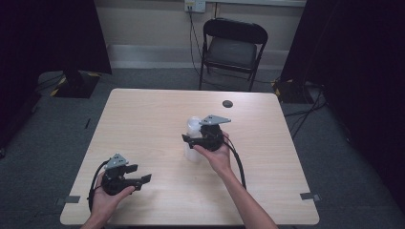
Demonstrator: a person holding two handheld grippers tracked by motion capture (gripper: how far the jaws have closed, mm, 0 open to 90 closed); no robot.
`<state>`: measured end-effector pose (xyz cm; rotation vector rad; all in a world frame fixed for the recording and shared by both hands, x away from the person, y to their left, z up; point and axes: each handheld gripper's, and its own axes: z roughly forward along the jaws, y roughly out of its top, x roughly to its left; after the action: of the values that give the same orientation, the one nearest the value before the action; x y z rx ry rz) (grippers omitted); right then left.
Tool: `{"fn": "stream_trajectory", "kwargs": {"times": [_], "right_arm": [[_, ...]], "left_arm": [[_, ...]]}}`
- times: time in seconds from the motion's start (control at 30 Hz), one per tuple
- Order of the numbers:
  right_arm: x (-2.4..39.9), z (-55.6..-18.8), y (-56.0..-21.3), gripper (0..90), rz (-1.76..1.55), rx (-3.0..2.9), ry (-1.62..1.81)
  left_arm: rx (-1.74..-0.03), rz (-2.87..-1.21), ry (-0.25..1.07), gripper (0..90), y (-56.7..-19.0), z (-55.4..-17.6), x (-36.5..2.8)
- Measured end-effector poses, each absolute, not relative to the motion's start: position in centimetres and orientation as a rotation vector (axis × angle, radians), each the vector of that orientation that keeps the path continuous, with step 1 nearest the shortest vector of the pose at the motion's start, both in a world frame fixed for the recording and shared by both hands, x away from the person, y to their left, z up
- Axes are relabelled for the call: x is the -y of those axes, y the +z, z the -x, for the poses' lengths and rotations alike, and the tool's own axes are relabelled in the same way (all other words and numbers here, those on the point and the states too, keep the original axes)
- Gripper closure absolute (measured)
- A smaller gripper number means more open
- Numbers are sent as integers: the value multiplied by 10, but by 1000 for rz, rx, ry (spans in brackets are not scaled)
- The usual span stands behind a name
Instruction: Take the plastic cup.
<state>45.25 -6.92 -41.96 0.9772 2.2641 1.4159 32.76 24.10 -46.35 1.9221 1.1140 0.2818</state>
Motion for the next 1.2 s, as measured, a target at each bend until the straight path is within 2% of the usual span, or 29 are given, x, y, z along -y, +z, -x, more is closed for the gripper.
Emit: {"fn": "stream_trajectory", "kwargs": {"times": [1.2], "right_arm": [[72, -450, -402, 316, -965, -2211, 1464]], "left_arm": [[-1119, -1933, 275, 269, -464, -329, -241]]}}
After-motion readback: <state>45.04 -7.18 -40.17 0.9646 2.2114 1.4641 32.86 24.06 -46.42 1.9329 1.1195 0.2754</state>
